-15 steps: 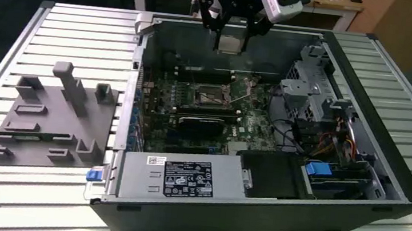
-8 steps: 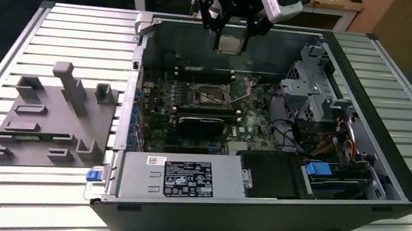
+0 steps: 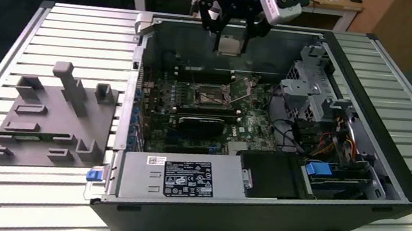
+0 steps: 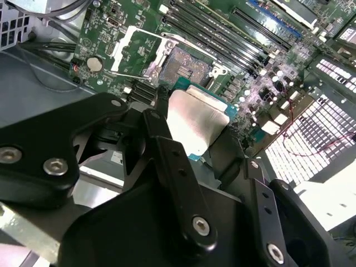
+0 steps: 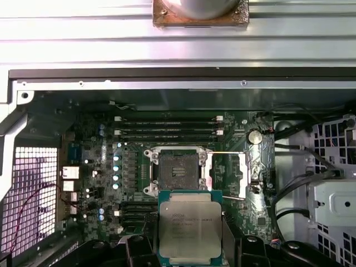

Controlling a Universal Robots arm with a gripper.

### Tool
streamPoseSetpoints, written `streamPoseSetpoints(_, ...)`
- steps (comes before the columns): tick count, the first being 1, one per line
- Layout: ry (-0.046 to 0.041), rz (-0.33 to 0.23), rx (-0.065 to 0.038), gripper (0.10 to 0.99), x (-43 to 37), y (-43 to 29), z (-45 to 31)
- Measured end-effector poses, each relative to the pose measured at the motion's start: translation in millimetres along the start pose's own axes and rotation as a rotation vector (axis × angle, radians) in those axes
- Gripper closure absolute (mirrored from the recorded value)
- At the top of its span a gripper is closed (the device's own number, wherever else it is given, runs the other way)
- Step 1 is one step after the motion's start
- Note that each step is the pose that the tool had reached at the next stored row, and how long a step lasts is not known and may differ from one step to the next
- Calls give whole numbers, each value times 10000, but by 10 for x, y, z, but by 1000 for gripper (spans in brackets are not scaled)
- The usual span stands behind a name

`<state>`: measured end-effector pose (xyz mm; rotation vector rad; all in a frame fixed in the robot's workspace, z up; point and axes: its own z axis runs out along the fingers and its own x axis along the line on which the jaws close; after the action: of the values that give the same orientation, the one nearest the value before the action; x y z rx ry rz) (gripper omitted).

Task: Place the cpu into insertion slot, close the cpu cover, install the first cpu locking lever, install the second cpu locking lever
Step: 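Place the cpu into insertion slot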

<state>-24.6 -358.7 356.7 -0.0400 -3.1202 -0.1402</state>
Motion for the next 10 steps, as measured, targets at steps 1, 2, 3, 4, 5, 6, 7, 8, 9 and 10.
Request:
streamPoseSetpoints(1, 0, 0, 0, 549, 0, -2, 18)
streamPoseSetpoints(2, 0, 0, 0, 549, -1, -3, 36)
streamPoseSetpoints(3, 0, 0, 1, 549, -1, -5, 53)
streamPoseSetpoints(4, 0, 0, 1, 549, -1, -7, 72)
streamPoseSetpoints(5, 0, 0, 2, 549, 0, -8, 90)
streamPoseSetpoints(6, 0, 0, 1, 549, -1, -10, 108)
streamPoseSetpoints(7, 0, 0, 1, 549, -1, -12, 126)
streamPoseSetpoints(8, 0, 0, -1, 549, -1, -13, 145)
streamPoseSetpoints(9, 0, 0, 0, 549, -2, -15, 162)
streamPoseSetpoints(10, 0, 0, 1, 549, -2, -16, 182)
